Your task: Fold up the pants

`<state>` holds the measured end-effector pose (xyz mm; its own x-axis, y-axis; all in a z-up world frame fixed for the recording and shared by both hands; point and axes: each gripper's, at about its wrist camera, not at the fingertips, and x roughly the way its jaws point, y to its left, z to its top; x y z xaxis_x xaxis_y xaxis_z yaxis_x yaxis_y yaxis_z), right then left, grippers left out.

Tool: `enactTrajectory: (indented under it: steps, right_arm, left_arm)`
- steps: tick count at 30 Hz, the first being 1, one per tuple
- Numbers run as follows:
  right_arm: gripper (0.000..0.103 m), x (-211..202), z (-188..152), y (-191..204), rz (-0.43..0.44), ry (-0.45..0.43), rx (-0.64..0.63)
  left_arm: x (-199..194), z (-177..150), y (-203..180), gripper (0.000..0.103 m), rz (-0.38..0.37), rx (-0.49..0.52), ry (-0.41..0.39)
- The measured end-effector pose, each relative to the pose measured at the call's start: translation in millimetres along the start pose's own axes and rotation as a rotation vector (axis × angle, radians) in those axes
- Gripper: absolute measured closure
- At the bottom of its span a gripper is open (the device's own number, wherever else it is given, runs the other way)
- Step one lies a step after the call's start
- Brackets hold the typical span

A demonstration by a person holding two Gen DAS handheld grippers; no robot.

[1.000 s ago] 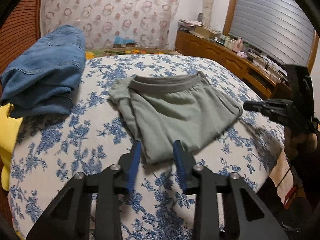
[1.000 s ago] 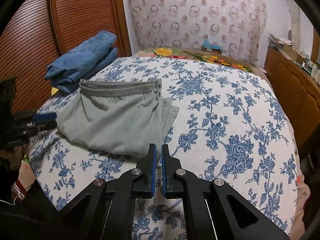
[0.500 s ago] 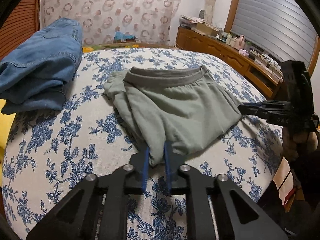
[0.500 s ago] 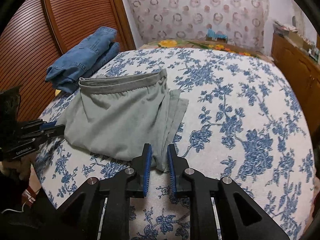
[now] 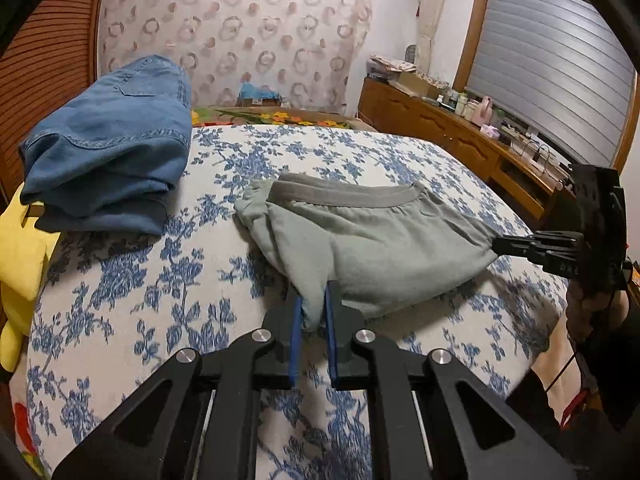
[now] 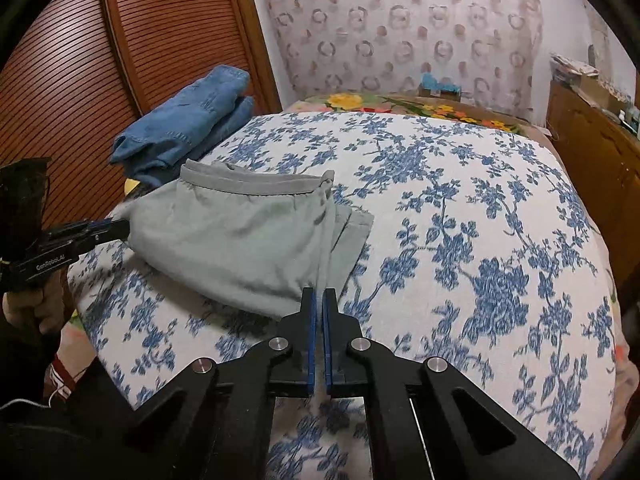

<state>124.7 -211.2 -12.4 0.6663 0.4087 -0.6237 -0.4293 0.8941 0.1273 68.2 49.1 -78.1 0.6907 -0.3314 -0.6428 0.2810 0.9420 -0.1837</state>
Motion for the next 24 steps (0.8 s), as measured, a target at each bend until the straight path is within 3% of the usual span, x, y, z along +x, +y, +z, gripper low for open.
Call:
enactTrajectory:
  steps: [5, 12, 19, 24]
  right_arm:
    - [0.101, -20.2, -7.0, 3.3, 0.020, -0.007, 0.002]
    - [0.100, -27.1, -17.5, 0.4, -0.018, 0.005, 0.006]
    - [0.088, -25.5, -22.0, 10.5, 0.008, 0.020, -0.025]
    - [0.087, -20.1, -26.1, 14.5, 0.014, 0.048, -0.046]
  left_arm:
    - [-9.0, -11.9, -3.2, 0.092, -0.013, 0.009, 0.021]
    - [-0.5, -21.0, -0.2, 0.092, 0.002, 0.003, 0.055]
    - [3.3, -23.0, 0.4, 0.092, 0.007, 0.004, 0.067]
    - [6.3, -24.4, 1.4, 0.092, 0.008, 0.004, 0.075]
